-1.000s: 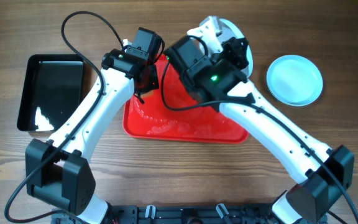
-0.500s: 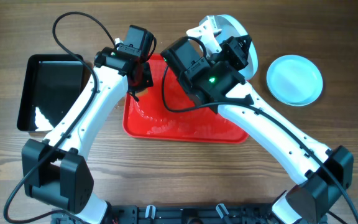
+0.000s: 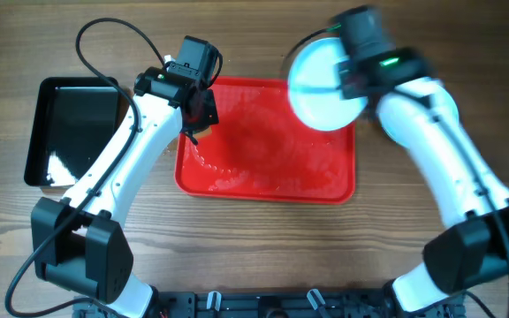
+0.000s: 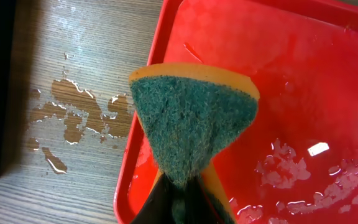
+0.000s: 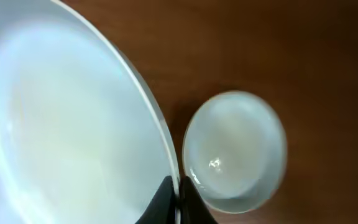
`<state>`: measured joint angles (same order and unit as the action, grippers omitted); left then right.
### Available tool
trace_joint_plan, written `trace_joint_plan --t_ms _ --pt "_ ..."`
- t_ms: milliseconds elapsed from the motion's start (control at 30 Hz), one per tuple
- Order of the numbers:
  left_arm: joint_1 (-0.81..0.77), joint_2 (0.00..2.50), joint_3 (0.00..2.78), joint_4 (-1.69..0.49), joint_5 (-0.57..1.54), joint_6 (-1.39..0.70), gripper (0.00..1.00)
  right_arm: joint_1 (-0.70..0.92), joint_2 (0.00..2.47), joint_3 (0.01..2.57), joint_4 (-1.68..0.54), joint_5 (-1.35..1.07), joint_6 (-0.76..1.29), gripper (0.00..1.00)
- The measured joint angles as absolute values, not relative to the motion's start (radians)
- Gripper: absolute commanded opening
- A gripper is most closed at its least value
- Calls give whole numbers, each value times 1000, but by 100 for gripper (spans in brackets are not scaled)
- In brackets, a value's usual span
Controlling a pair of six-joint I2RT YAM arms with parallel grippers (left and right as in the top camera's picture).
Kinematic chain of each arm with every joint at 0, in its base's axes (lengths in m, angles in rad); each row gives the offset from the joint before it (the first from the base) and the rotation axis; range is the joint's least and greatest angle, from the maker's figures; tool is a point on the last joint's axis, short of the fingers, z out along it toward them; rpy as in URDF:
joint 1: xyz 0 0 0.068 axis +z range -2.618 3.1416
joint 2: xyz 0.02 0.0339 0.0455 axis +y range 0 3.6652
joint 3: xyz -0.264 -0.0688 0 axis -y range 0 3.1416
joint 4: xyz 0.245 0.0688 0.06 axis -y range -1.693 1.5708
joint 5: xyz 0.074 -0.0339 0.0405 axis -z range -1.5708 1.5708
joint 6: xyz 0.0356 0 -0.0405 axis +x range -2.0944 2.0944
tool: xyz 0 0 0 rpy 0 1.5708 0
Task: Clean dirty plates on tray and stack at the side
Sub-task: 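Lift the plate by its rim with the right gripper and carry it right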
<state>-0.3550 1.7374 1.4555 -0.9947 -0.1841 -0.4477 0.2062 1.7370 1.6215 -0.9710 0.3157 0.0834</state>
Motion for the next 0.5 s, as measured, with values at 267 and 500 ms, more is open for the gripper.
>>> trace_joint_plan --t_ms 267,500 --pt "-355 1737 1456 -995 -184 -448 4 -297 1737 1581 -885 -248 121 4" --pt "-355 1737 1455 -981 -157 -448 4 -469 1737 1327 -665 -375 237 4"
